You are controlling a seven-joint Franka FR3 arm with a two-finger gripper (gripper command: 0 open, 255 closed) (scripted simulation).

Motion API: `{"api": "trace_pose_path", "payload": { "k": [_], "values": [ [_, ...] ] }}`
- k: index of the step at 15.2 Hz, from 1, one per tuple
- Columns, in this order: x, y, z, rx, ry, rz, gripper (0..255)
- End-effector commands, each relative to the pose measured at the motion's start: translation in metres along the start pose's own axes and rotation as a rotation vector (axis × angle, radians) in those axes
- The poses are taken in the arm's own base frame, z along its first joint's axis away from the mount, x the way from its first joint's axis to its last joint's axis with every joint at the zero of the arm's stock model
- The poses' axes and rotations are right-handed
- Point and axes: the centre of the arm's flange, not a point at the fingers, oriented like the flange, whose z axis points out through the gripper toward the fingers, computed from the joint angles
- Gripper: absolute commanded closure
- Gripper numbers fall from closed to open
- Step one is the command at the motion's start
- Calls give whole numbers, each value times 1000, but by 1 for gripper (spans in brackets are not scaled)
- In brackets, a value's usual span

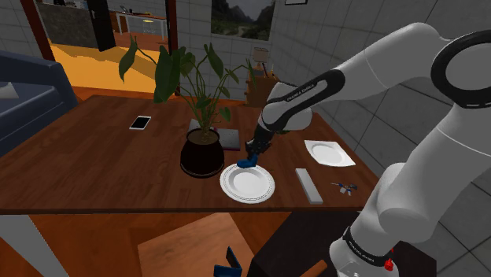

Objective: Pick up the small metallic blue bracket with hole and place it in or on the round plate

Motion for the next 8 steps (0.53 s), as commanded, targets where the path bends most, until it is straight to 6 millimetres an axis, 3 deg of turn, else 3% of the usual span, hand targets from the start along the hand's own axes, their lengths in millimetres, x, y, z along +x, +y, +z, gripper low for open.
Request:
{"api": "trace_pose_path", "payload": {
  "k": [1,8],
  "values": [
    [-1,0,10,0,0,1,255],
    [-5,7,46,0,0,1,255]
  ]
}}
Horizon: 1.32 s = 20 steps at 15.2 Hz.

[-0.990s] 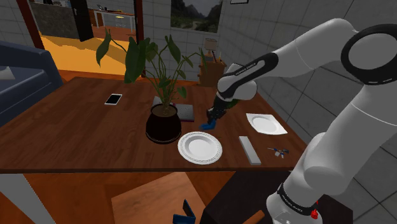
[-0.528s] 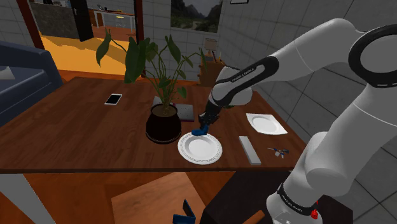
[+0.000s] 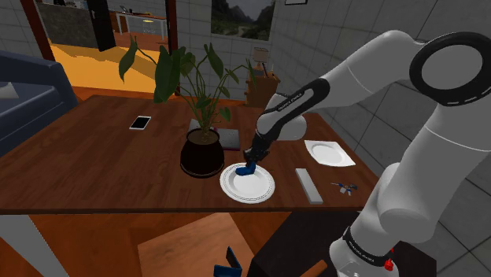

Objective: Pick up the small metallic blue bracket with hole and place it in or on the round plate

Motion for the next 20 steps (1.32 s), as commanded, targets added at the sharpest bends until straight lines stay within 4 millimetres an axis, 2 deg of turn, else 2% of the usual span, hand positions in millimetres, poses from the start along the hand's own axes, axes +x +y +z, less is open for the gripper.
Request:
{"api": "trace_pose_path", "payload": {
  "k": [1,5,12,13,18,20],
  "values": [
    [0,2,10,0,1,0,255],
    [-3,7,32,0,1,0,255],
    [-3,7,32,0,1,0,255],
    [-3,7,32,0,1,0,0],
    [-3,7,32,0,1,0,0],
    [-3,7,6,0,1,0,0]
  ]
}}
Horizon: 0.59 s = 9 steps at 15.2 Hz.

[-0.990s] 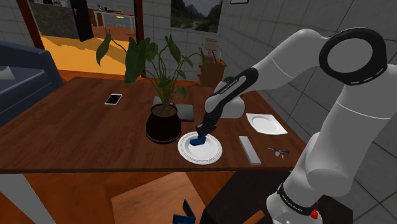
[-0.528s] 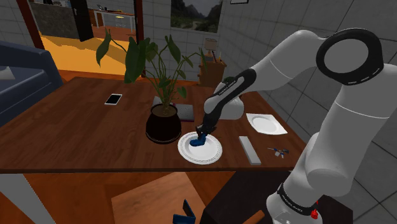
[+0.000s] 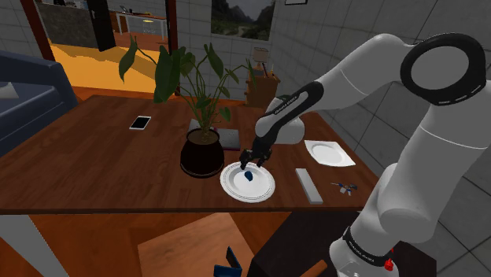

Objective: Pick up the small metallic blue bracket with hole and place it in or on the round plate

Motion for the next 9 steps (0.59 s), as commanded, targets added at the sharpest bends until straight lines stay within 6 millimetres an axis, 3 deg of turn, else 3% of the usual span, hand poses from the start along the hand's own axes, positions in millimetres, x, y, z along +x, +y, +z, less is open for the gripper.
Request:
{"api": "trace_pose_path", "payload": {
  "k": [1,2,9],
  "values": [
    [-1,-1,-23,-1,0,-1,0],
    [-1,-1,-33,-1,0,-1,0],
    [-1,-1,-33,-1,0,-1,0]
  ]
}}
